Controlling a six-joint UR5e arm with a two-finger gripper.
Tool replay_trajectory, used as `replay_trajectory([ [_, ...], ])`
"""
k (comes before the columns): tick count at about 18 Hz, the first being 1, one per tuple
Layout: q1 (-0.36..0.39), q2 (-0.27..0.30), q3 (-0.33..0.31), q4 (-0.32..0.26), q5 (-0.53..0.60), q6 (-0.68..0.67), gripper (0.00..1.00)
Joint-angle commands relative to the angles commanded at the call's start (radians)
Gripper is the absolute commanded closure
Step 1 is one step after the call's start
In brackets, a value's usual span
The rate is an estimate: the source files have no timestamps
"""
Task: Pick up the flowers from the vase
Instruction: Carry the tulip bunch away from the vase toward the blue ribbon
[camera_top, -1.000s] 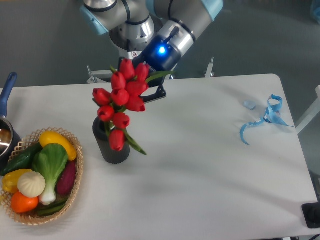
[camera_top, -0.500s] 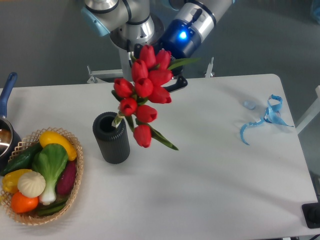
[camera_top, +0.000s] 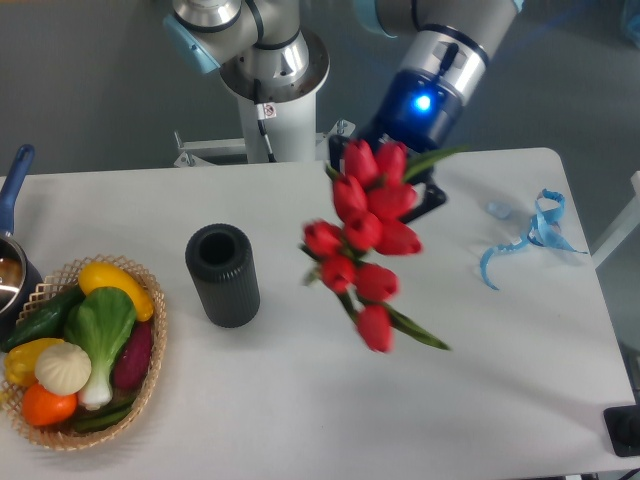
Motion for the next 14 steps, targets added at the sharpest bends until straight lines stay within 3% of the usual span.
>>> replay_trajectory([
  [6, -0.005, -0.054, -0.015, -0.003, 0.221, 0.064, 1.0],
  [9, -0.05, -0.089, -0.006, -0.005, 0.366, 0.101, 1.0],
  [14, -0.09, -0.187, -0.002, -0.014, 0.629, 0.176, 1.0],
])
